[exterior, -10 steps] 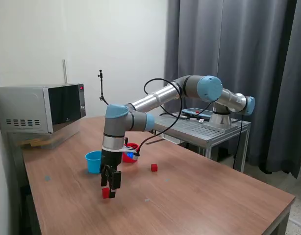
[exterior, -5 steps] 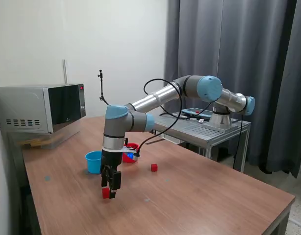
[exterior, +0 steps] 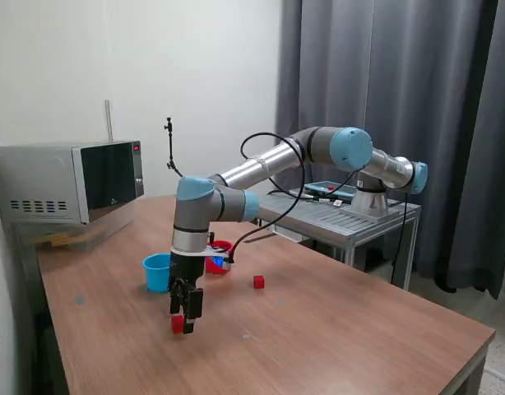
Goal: Place red objects in the red bin, and blue objects in the blue bin.
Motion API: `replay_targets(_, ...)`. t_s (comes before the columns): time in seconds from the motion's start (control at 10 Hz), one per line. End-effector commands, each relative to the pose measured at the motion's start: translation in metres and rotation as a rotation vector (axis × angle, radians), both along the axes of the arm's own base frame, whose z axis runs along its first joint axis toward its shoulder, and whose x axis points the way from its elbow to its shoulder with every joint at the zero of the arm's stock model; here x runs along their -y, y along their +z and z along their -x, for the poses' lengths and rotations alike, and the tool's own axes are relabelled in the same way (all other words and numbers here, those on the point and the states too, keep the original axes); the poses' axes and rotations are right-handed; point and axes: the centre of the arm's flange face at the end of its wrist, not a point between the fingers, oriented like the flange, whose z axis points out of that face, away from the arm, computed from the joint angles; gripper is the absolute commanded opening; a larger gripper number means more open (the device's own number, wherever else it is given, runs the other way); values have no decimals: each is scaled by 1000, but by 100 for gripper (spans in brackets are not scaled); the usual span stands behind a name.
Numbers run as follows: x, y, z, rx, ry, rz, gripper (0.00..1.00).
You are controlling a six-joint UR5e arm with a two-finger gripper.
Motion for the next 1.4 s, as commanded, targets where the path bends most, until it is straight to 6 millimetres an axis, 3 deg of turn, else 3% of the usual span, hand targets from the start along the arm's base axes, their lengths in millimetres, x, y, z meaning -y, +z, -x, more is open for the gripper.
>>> replay_targets(0.0, 0, 0, 0, -1, 0, 0, 100)
replay_targets(0.1, 0, 0, 0, -1, 0, 0, 100)
replay_targets(0.2, 0, 1, 0, -2, 0, 0, 0)
replay_targets(1.1, -3, 9, 2, -13, -5, -37, 0)
replay_targets(1.2, -3, 22, 2, -26, -6, -41, 0)
replay_targets(1.3, -4, 49, -1, -43, -8, -43, 0)
